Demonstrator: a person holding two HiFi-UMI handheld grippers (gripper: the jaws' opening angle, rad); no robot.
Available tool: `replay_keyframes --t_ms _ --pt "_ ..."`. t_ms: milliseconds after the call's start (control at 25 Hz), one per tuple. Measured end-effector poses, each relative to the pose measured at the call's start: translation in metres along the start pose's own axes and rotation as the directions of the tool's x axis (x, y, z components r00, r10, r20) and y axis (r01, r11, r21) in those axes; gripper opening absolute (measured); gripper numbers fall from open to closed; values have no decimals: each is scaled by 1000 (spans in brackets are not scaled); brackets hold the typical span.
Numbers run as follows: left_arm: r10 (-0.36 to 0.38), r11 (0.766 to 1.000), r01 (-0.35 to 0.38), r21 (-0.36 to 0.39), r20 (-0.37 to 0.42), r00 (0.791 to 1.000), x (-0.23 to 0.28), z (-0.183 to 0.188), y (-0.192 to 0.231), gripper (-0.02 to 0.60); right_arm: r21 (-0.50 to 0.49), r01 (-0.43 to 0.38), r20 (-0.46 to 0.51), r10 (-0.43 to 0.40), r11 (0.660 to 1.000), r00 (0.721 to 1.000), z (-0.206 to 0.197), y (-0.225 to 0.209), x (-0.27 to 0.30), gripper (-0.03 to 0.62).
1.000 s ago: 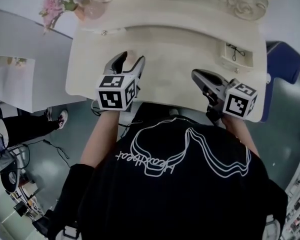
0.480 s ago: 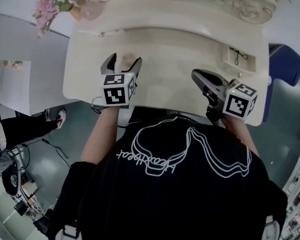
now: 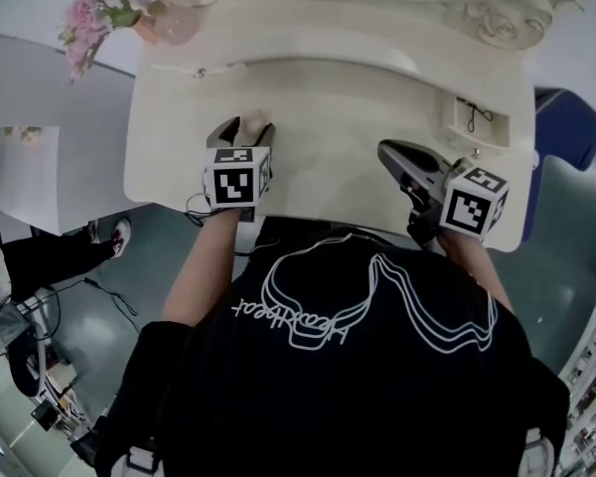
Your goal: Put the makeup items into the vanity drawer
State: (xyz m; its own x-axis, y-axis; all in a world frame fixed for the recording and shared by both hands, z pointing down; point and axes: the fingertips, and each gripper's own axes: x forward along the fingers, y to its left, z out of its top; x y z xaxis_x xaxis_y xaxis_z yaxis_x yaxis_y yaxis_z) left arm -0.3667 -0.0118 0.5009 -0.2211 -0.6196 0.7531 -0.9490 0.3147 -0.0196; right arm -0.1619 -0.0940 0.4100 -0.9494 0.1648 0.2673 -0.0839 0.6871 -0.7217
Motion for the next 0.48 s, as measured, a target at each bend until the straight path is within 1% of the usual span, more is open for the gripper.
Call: replay_keyframes --t_ms 80,160,320,480 --pt "3 1000 -3 0 -13 1000 1 -2 0 231 7 6 1 -6 1000 1000 0 -2 0 5" --pt "7 1000 -7 1 -22 1000 2 -3 0 215 10 9 5 -9 1000 1000 0 -3 -1 5" --pt "9 1000 -9 9 -37 999 1 -4 -1 204 16 17 10 -17 1000 1000 0 -4 -5 5" --pt "12 1000 -11 20 -36 999 0 -3 -1 192 20 22 13 -22 1000 1000 -3 -3 -9 5"
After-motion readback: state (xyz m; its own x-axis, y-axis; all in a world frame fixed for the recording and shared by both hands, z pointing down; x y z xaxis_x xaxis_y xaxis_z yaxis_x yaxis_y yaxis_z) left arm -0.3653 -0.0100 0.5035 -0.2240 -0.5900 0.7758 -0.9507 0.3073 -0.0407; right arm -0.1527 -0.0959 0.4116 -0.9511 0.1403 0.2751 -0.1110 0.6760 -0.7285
